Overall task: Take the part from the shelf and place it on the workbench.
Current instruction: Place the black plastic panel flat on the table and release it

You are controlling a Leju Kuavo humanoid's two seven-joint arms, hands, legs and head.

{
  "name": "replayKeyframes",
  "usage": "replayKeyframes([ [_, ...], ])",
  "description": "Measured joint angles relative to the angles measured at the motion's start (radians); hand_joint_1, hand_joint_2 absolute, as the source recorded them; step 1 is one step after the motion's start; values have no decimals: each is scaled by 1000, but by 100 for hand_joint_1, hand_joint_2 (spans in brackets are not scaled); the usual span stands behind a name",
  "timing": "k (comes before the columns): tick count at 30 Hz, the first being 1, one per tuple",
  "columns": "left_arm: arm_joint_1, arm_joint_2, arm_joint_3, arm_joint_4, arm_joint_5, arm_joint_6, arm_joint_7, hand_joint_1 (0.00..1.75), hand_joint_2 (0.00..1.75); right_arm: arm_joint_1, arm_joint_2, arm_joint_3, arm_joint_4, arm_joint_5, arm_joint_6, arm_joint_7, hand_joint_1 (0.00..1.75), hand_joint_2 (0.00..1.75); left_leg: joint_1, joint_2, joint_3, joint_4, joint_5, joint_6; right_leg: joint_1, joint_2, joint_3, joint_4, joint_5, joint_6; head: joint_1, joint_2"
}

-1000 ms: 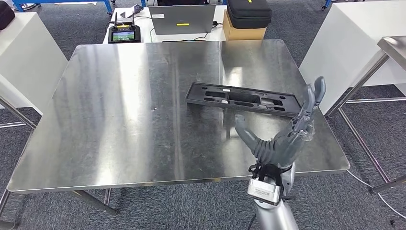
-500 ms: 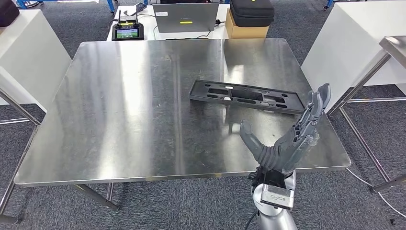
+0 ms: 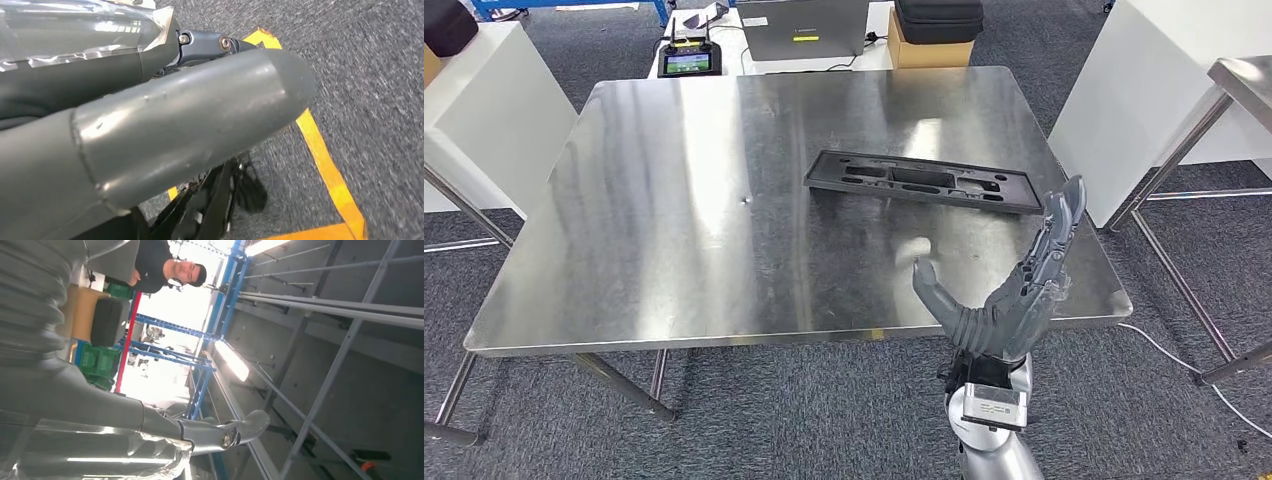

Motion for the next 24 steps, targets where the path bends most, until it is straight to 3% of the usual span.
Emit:
replayKeyframes([
  [2, -2, 0, 0, 0, 1, -2, 0, 0, 0, -3, -1, 2, 3, -3, 0, 0, 0, 175, -4, -3, 58, -90, 10, 10, 1, -1, -6, 2, 12, 14, 2, 0],
  [5, -3, -1, 1, 0, 6, -3, 0, 0, 0, -8, -4, 8, 9, -14, 0, 0, 0, 175, -12, -4, 44, -103, 25, 35, 4, -1, -15, -1, 29, 37, 3, 0],
  [6, -4, -2, 1, 0, 8, -2, 0, 0, 0, -8, -7, 9, 11, -18, 0, 0, 0, 175, -13, -1, 34, -108, 36, 46, 5, -1, -25, 10, 20, 38, 4, 0],
  [7, -4, -4, 2, 0, 9, -1, 0, 0, 0, -9, -9, 10, 14, -21, 0, 0, 0, 175, -13, 1, 22, -112, 49, 56, 6, 0, -41, 36, -6, 33, 4, 0],
  [8, -5, -6, 2, 0, 9, 1, 1, 0, 0, -9, -12, 12, 16, -25, 0, 0, 0, 175, -13, 3, 10, -115, 61, 64, 6, 1, -61, 87, -50, 24, 6, 0],
  [10, -5, -7, 3, 0, 10, 4, 2, 0, 0, -11, -19, 17, 24, -34, 0, 0, 0, 175, -18, 5, -20, -113, 84, 71, 7, 2, -102, 222, -139, 13, 8, 0],
  [11, -5, -8, 3, 0, 10, 6, 2, 0, 0, -12, -23, 20, 29, -37, 0, 0, 0, 175, -20, 6, -34, -112, 96, 72, 8, 3, -109, 279, -161, 16, 8, 0],
  [12, -5, -8, 3, 0, 10, 7, 2, 0, 0, -13, -26, 22, 34, -39, 0, 0, 0, 175, -23, 6, -47, -111, 107, 72, 8, 3, -101, 305, -161, 23, 8, 0],
  [13, -5, -9, 4, 0, 10, 7, 1, 0, 0, -14, -28, 25, 39, -40, 0, 0, 0, 175, -25, 7, -59, -110, 118, 71, 9, 3, -73, 292, -144, 32, 8, 0],
  [15, -5, -9, 4, 0, 10, 6, 0, 0, 0, -20, -31, 29, 46, -39, 0, 0, 0, 175, -28, 6, -81, -105, 136, 66, 12, 3, 33, 159, -108, 37, 8, 0],
  [16, -5, -10, 4, 0, 11, 4, -1, 0, 0, -23, -32, 30, 49, -38, 0, 0, 0, 175, -30, 5, -89, -102, 144, 62, 16, 3, 89, 76, -106, 33, 7, 0],
  [17, -5, -10, 4, 0, 11, 3, -2, 0, 0, -25, -32, 31, 51, -36, 0, 0, 0, 175, -32, 4, -94, -99, 152, 57, 20, 4, 126, 15, -109, 26, 7, 0],
  [18, -5, -10, 5, 0, 11, 2, -2, 0, 0, -26, -33, 32, 53, -35, 0, 0, 0, 175, -33, 4, -96, -98, 159, 52, 25, 4, 143, -19, -116, 19, 7, 0],
  [20, -4, -9, 6, 0, 12, -2, -3, 0, 0, -25, -34, 31, 56, -34, 0, 0, 0, 175, -32, 3, -99, -98, 172, 41, 24, 4, 136, -26, -109, 6, 7, 0],
  [21, -3, -8, 7, 0, 12, -5, -3, 0, 0, -25, -34, 31, 58, -32, 0, 0, 0, 175, -29, 2, -105, -91, 162, 36, 20, 2, 129, -25, -101, -3, 6, 0],
  [22, -2, -7, 8, 0, 12, -9, -4, 0, 0, -25, -34, 31, 60, -31, 0, 0, 0, 175, -27, 1, -114, -72, 135, 30, 15, 0, 121, -25, -90, -14, 5, 0],
  [24, 0, -7, 9, 0, 12, -14, -5, 0, 0, -24, -33, 31, 63, -28, 0, 0, 0, 175, -22, 0, -146, 27, 34, 17, 12, -2, 98, -26, -68, -29, 3, 0],
])
